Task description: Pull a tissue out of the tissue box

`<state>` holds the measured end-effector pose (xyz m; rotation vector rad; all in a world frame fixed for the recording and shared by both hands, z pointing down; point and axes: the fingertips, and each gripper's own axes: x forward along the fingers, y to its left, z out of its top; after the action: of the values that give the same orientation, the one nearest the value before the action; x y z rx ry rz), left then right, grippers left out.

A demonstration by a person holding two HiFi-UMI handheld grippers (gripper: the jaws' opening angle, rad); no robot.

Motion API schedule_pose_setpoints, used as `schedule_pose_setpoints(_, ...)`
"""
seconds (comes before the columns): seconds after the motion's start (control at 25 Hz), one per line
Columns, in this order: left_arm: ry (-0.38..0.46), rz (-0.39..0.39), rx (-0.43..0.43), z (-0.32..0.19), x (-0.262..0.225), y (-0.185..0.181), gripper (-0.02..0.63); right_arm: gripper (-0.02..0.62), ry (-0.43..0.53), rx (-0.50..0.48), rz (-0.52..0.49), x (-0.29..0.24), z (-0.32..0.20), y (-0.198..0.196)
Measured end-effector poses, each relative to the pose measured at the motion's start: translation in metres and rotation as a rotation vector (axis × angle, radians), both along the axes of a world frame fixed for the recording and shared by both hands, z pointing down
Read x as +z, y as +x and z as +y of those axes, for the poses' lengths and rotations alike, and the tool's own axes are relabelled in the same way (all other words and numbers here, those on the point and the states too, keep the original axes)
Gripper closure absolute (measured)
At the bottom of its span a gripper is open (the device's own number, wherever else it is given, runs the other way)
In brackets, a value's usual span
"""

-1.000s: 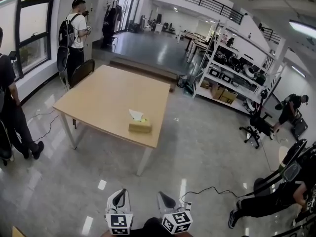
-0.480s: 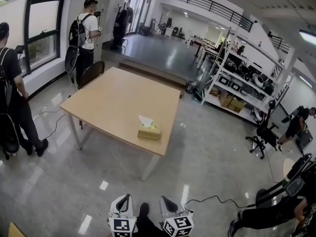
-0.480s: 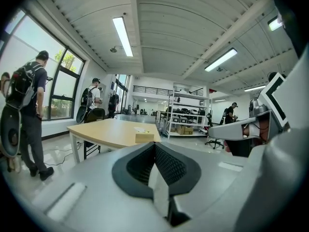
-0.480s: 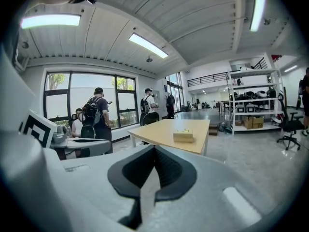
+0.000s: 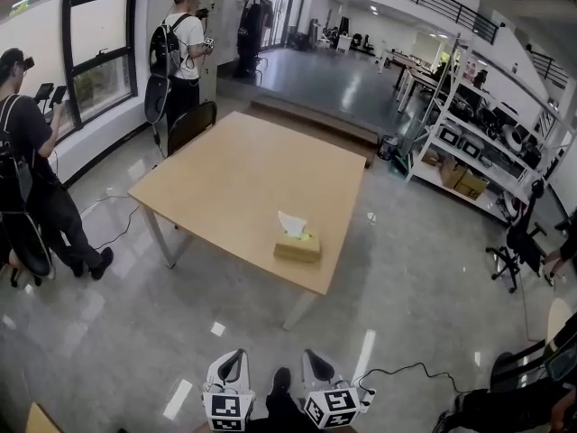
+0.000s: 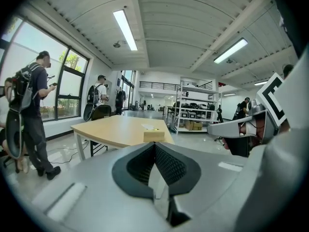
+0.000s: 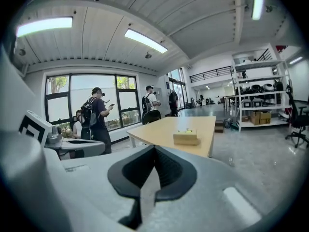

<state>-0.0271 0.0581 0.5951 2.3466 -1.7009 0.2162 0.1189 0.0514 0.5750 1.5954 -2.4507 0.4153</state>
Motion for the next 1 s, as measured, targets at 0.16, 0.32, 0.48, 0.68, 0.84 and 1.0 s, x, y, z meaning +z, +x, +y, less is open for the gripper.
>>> schedule_pose_setpoints(0.16, 0.001, -0.011, -0.021, -0.044, -0.009, 0.007, 0.588, 0.603, 0.017, -0.008, -0.004, -0.004, -0.043, 0.012)
schedule_pose_setpoints(0.32, -0.022, 0.009, -0.034, -0.084, -0.022, 0.024, 0.588, 0.603, 0.023, -0.039, -0.010, -0.010, -0.084, 0.021)
schedule_pose_setpoints(0.48, -0.015, -0.016, -0.035, -0.124, -0.027, 0.038, 0.588, 0.603, 0.061, -0.078, -0.028, -0.024, -0.128, 0.023)
schedule_pose_setpoints(0.68, -0.002, -0.034, -0.036, -0.160, -0.030, 0.061, 0.588, 0.603, 0.055, -0.085, -0.024, -0.023, -0.161, 0.042)
schedule_pose_setpoints(0.84, 0.024, -0.048, -0.048, -0.177, -0.030, 0.059, 0.588, 0.603, 0.045, -0.098, -0.017, -0.020, -0.179, 0.045)
schedule_pose_setpoints(1.0, 0.022, -0.045, -0.064, -0.187, -0.025, 0.057, 0.588, 0.603, 0.030, -0.133, 0.003, -0.014, -0.185, 0.039)
